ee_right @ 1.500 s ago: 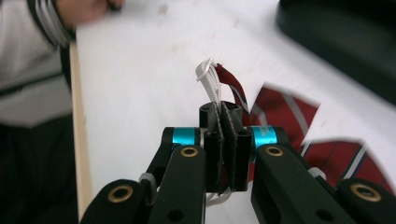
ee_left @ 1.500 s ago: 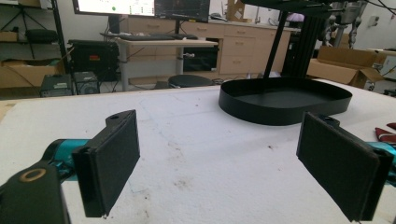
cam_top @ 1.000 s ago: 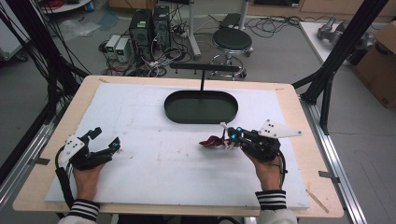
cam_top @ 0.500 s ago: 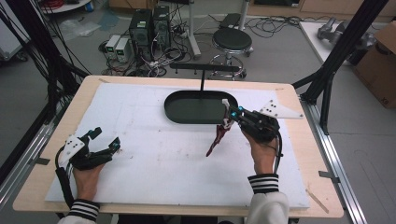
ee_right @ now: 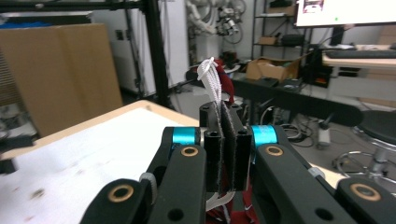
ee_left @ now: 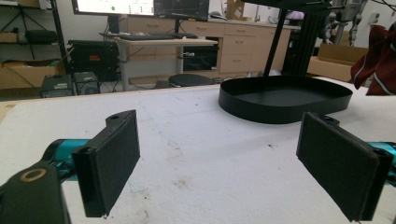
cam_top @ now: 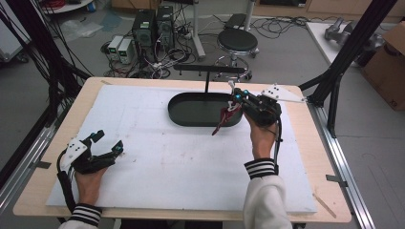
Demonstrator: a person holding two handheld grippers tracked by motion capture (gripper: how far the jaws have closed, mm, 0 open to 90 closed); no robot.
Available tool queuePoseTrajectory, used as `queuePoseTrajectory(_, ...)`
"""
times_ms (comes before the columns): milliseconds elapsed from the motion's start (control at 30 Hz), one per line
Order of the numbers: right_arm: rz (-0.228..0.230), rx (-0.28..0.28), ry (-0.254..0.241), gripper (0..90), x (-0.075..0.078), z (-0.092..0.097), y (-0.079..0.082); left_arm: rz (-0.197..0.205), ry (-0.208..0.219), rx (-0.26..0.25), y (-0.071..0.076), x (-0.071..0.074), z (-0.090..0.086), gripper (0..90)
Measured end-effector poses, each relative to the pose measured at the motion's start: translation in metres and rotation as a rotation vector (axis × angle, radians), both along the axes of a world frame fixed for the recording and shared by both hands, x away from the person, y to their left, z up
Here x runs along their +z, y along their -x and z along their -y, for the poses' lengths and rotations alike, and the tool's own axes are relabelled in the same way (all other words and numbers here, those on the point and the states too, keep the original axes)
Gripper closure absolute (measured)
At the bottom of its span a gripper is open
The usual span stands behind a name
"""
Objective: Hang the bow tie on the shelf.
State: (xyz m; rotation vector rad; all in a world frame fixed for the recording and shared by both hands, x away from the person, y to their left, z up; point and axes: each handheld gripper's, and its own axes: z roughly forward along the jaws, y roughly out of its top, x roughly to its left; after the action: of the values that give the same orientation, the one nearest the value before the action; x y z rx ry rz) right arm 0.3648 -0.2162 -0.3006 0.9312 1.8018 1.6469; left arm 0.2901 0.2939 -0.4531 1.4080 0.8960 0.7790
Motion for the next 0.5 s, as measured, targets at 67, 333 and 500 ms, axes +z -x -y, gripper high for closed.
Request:
queuePoseTrajectory(67,0.013,-0.024,-0.009,87.5,0.0,-0.001,-0.005,0.0,0.001,0.001,0.0,0.0,0.0,13.6)
queuePoseTrajectory(333,-0.002,-0.061,-0.029,87.5,0.0,-0.001,-0.025,-0.003,0.0,0.001,0.0,0.0,0.0,13.6)
queuePoseTrajectory(500,0.008,-0.099,-0.037,87.5,-0.003,-0.007,-0.035,-0.004,0.0,0.001,0.0,0.0,0.0,13.6)
